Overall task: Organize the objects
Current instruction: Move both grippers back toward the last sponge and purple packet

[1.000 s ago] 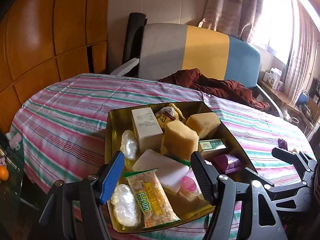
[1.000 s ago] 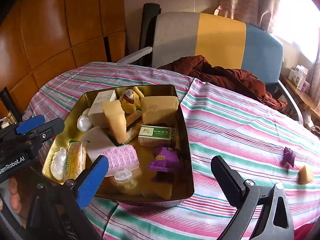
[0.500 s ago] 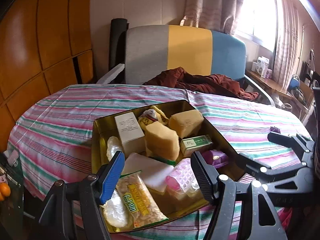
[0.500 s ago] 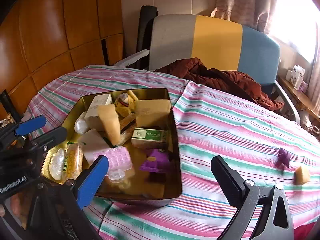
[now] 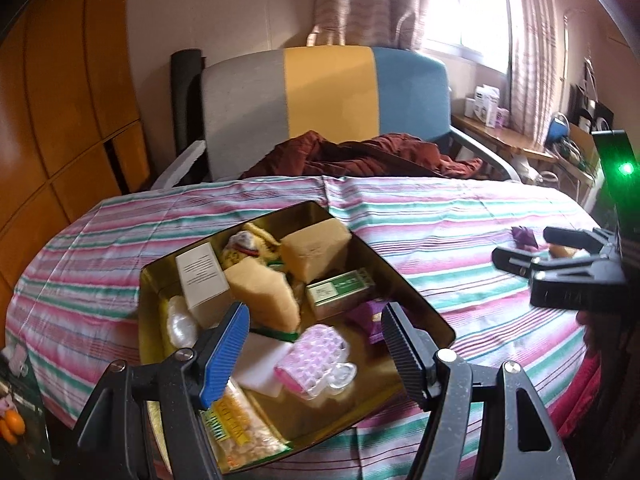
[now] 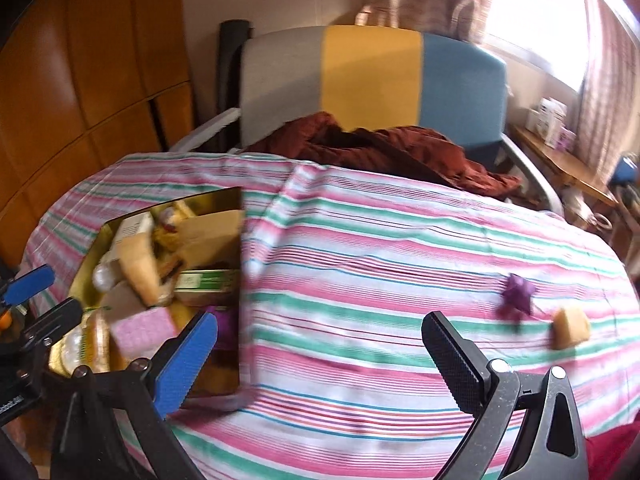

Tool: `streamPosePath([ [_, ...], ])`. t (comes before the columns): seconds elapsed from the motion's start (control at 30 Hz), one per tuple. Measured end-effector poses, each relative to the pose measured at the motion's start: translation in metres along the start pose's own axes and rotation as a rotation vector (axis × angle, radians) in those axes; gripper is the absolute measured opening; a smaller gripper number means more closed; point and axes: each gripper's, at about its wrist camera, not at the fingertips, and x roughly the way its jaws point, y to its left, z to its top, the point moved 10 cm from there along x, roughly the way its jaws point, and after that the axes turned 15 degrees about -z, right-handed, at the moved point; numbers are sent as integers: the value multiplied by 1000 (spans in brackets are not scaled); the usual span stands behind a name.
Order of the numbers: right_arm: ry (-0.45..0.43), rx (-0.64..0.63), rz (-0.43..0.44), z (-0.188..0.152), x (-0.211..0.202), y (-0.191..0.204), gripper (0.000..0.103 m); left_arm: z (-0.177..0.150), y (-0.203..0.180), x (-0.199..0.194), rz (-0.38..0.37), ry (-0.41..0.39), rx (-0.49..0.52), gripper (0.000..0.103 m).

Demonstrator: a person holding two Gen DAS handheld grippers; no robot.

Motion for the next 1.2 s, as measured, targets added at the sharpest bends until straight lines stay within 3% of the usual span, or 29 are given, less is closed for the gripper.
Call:
streamPosePath([
  [0.87, 202, 393, -284, -36, 64, -261, 103, 20, -97, 70, -147, 110, 161, 70],
  [1.2, 269, 642, -254, -57, 90, -312, 103, 18, -135, 107, -194, 180, 200, 70],
])
